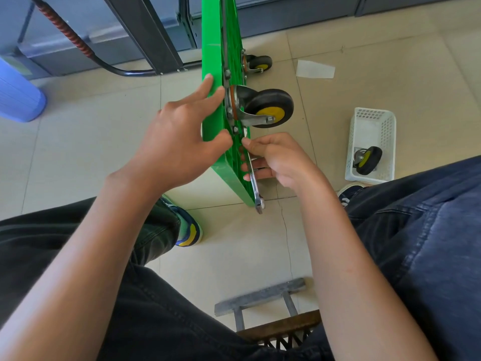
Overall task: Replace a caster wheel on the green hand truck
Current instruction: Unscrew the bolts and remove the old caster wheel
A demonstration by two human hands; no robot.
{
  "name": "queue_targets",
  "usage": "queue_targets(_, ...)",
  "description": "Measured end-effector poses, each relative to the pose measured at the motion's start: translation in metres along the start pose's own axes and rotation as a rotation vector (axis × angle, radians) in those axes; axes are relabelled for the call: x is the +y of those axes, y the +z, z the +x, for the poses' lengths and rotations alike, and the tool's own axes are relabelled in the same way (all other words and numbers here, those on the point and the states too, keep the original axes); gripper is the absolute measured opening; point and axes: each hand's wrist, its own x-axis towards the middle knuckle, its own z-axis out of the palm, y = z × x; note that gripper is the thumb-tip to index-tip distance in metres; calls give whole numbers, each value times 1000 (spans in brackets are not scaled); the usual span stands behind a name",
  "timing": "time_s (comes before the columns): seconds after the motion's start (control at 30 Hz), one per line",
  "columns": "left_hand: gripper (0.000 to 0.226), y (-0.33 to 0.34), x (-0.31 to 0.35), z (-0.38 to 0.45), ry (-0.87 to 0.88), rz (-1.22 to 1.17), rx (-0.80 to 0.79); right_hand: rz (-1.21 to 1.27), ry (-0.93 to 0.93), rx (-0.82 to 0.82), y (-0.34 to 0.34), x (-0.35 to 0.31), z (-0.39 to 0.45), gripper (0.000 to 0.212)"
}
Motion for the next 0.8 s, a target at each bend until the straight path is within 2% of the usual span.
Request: queue_targets(0.8, 66, -1, 0, 0, 0, -4, -11, -67, -62, 60, 12, 1, -3, 20)
